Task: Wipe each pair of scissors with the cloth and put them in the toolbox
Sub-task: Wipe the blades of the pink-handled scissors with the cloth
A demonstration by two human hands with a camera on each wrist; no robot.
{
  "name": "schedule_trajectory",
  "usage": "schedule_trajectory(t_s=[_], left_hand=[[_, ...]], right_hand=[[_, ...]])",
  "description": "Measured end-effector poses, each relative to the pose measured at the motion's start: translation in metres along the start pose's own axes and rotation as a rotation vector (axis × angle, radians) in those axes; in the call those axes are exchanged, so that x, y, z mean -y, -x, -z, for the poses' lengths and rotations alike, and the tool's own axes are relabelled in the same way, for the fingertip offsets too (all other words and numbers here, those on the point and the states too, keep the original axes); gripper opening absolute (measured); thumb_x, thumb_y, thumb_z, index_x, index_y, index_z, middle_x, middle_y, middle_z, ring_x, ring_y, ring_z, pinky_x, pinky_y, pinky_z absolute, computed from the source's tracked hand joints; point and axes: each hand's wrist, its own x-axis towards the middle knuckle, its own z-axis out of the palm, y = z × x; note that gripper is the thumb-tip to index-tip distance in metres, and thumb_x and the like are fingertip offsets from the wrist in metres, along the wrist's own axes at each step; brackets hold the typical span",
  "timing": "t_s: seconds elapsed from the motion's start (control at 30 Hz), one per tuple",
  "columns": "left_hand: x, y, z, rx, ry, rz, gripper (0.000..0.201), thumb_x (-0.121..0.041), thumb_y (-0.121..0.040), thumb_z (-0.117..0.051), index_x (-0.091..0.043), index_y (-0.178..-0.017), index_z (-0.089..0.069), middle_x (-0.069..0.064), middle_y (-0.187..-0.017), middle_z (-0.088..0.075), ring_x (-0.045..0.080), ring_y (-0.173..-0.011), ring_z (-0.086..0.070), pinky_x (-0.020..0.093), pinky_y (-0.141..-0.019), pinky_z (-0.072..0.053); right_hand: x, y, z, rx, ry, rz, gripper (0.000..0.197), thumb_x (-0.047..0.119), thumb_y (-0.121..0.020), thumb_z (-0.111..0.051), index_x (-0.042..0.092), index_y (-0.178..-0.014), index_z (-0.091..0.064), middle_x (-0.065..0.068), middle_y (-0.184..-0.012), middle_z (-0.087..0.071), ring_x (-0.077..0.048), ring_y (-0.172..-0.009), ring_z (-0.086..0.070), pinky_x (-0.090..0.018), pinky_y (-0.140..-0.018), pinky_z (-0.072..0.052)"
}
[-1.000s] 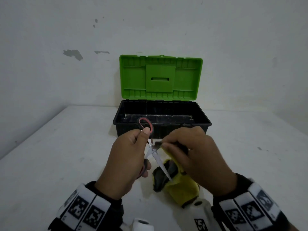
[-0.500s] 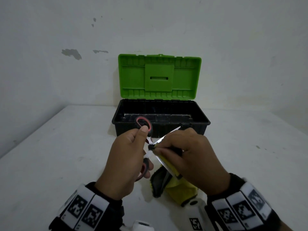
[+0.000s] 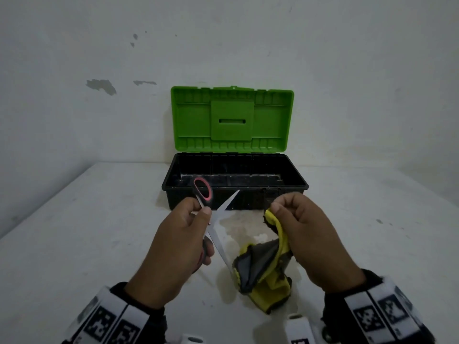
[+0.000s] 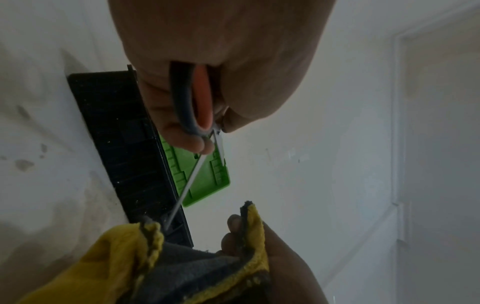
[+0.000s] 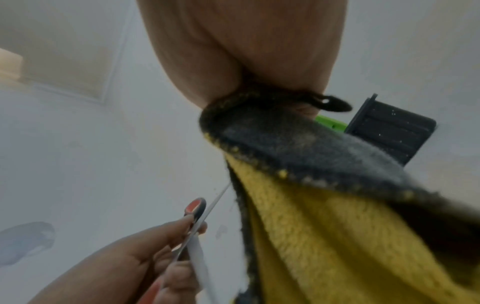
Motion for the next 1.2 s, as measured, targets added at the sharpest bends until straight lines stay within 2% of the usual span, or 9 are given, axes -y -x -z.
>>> schedule_trajectory(t_s=[0.13, 0.2, 0.27, 0.4, 0.57, 0.67, 0.83, 1.07, 1.2], left_hand=[[0.004, 0.003, -0.002, 0.003, -0.197, -0.196, 0.015, -0.030, -0.100, -0.045, -0.026, -0.090, -0.055, 0.008, -0.060, -0.063, 0.015, -0.051, -0.060, 0.019, -0.049, -0.047], [0.007, 0.003, -0.004, -0.018, -0.319, -0.332, 0.012, -0.032, -0.099, -0.046, -0.028, -0.092, -0.055, 0.008, -0.061, -0.061, 0.017, -0.056, -0.059, 0.027, -0.050, -0.049], [0.011, 0.001, -0.007, -0.042, -0.438, -0.456, 0.013, -0.034, -0.098, -0.045, -0.029, -0.092, -0.055, -0.001, -0.062, -0.057, 0.014, -0.062, -0.057, 0.026, -0.055, -0.048], [0.015, -0.002, -0.012, -0.041, -0.672, -0.673, 0.018, -0.030, -0.100, -0.046, -0.021, -0.101, -0.061, -0.007, -0.077, -0.059, 0.005, -0.063, -0.055, 0.012, -0.056, -0.043], [0.009, -0.003, -0.008, 0.014, -0.893, -0.749, 0.028, -0.034, -0.095, -0.042, -0.018, -0.095, -0.065, -0.003, -0.074, -0.051, 0.009, -0.051, -0.047, 0.015, -0.044, -0.035], [0.008, -0.003, -0.004, -0.037, -0.766, -0.665, 0.026, -0.044, -0.092, -0.052, -0.022, -0.104, -0.058, -0.008, -0.085, -0.050, 0.005, -0.059, -0.049, 0.008, -0.049, -0.036], [0.001, 0.003, 0.002, -0.187, -0.455, -0.261, 0.039, -0.050, -0.080, -0.067, -0.029, -0.104, -0.044, -0.010, -0.094, -0.050, 0.007, -0.075, -0.057, 0.011, -0.057, -0.046], [0.001, 0.003, 0.004, 0.012, -0.097, 0.068, 0.012, -0.024, -0.096, -0.055, -0.019, -0.094, -0.066, 0.001, -0.079, -0.071, 0.014, -0.069, -0.069, 0.026, -0.064, -0.055], [-0.005, 0.005, -0.001, 0.039, 0.038, 0.173, 0.020, -0.025, -0.095, -0.053, -0.013, -0.085, -0.066, 0.000, -0.063, -0.050, 0.017, -0.060, -0.047, 0.031, -0.060, -0.044]], right_hand=[[0.004, 0.012, -0.014, 0.046, 0.011, -0.113, 0.024, 0.033, -0.100, -0.049, 0.021, -0.082, -0.058, 0.004, -0.072, -0.058, -0.001, -0.056, -0.051, -0.022, -0.053, -0.047], [0.010, 0.016, -0.021, 0.068, -0.061, -0.151, 0.036, 0.043, -0.099, -0.049, 0.021, -0.070, -0.052, 0.007, -0.068, -0.050, -0.010, -0.063, -0.050, -0.040, -0.070, -0.054], [0.020, 0.016, -0.025, 0.088, -0.160, -0.175, 0.054, 0.060, -0.093, -0.049, 0.015, -0.065, -0.040, 0.001, -0.066, -0.039, -0.018, -0.065, -0.042, -0.050, -0.069, -0.047], [0.041, 0.008, -0.018, 0.208, -0.310, -0.371, 0.075, 0.082, -0.076, -0.049, 0.007, -0.068, -0.058, -0.005, -0.061, -0.046, -0.016, -0.054, -0.045, -0.031, -0.063, -0.038], [0.039, 0.005, -0.011, 0.321, -0.378, -0.410, 0.044, 0.046, -0.090, -0.062, 0.009, -0.067, -0.070, -0.001, -0.058, -0.055, -0.009, -0.046, -0.043, -0.021, -0.047, -0.035], [0.036, 0.009, -0.014, 0.258, -0.370, -0.378, 0.038, 0.033, -0.093, -0.060, 0.002, -0.076, -0.075, -0.005, -0.066, -0.061, -0.010, -0.052, -0.046, -0.021, -0.050, -0.037], [0.022, 0.021, -0.023, 0.034, -0.306, -0.300, 0.041, 0.038, -0.092, -0.061, 0.002, -0.077, -0.074, 0.002, -0.058, -0.056, -0.006, -0.050, -0.047, -0.023, -0.055, -0.040], [0.021, 0.039, -0.041, -0.035, -0.378, -0.331, 0.038, 0.048, -0.091, -0.058, 0.017, -0.078, -0.076, -0.002, -0.062, -0.066, -0.014, -0.057, -0.054, -0.031, -0.060, -0.044], [0.014, 0.048, -0.047, -0.004, -0.331, -0.311, 0.040, 0.052, -0.091, -0.054, 0.021, -0.079, -0.076, 0.004, -0.064, -0.069, -0.002, -0.055, -0.059, -0.013, -0.053, -0.045]])
